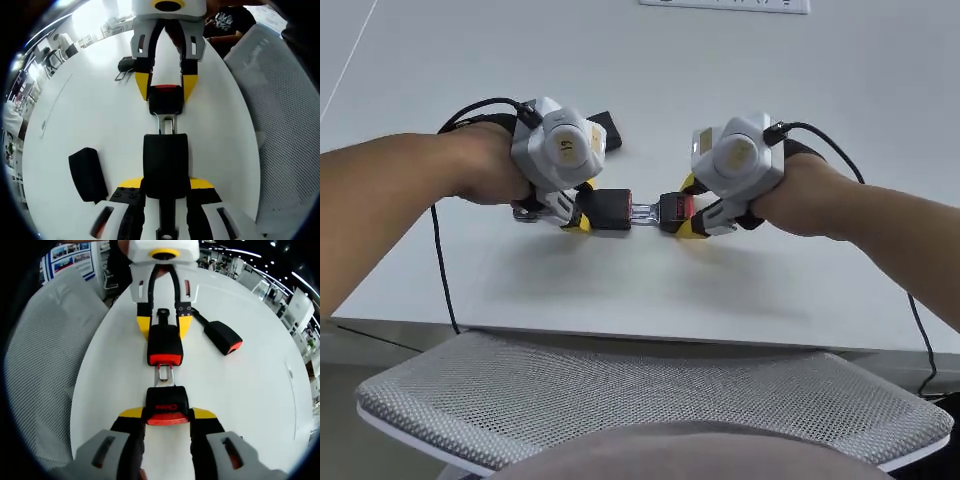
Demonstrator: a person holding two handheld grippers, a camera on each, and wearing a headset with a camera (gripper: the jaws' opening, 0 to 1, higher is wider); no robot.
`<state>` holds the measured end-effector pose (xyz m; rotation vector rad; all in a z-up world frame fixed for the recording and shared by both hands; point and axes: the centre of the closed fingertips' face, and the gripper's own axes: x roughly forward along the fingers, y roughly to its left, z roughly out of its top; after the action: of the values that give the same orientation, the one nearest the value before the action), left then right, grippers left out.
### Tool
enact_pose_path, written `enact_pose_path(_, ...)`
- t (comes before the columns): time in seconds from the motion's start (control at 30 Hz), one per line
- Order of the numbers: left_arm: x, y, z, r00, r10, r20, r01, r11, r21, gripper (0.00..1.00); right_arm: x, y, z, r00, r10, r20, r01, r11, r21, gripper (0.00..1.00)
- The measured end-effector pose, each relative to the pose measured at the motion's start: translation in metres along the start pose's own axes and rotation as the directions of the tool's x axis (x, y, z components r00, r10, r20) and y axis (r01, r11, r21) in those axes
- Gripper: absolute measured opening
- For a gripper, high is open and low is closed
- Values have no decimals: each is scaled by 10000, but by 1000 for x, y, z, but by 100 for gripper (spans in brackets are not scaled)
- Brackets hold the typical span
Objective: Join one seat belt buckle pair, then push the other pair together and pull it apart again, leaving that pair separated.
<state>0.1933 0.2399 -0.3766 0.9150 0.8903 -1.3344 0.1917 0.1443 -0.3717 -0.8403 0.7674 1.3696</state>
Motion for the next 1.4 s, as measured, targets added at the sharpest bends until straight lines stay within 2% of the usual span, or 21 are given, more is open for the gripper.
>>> enact_pose_path(0.33, -2, -1, 1, 10000, 7, -86, -8, 10000, -64, 32, 7, -3, 8, 9993, -53, 376, 43, 9996, 278, 34)
enact_pose_path(0.43, -2, -2, 1, 9998, 26, -172, -24, 10000, 94, 32, 7, -3, 8, 9995, -40, 305, 31, 9996, 285, 34)
enact_pose_path(0.73, -2, -2, 2, 10000, -18, -68, 20, 9995, 305, 31, 11, -4, 10, 9997, -132, 216, 125, 9993, 339, 33)
enact_pose_path(0.87, -2, -1, 2, 10000, -86, 10, 85, 9994, 336, 31, 11, -4, 12, 9995, -129, 279, 117, 9991, 408, 32)
enact_pose_path(1.23, 0, 1, 2, 9999, 108, -111, -104, 9994, 335, 30, 13, 1, 26, 9984, -100, 557, 71, 9987, 509, 32)
enact_pose_path(1.27, 0, 2, 1, 9999, 93, -91, -93, 10000, 17, 30, 15, -3, 26, 9988, -179, 448, 161, 9991, 404, 32)
enact_pose_path(1.3, -1, 3, 1, 9999, 115, -63, -114, 9997, 207, 30, 16, -2, 27, 9989, -148, 448, 129, 9990, 421, 32)
enact_pose_path(1.4, -1, 4, 2, 9999, 135, -48, -134, 9997, 200, 30, 18, -2, 27, 9989, -139, 453, 119, 9989, 453, 32)
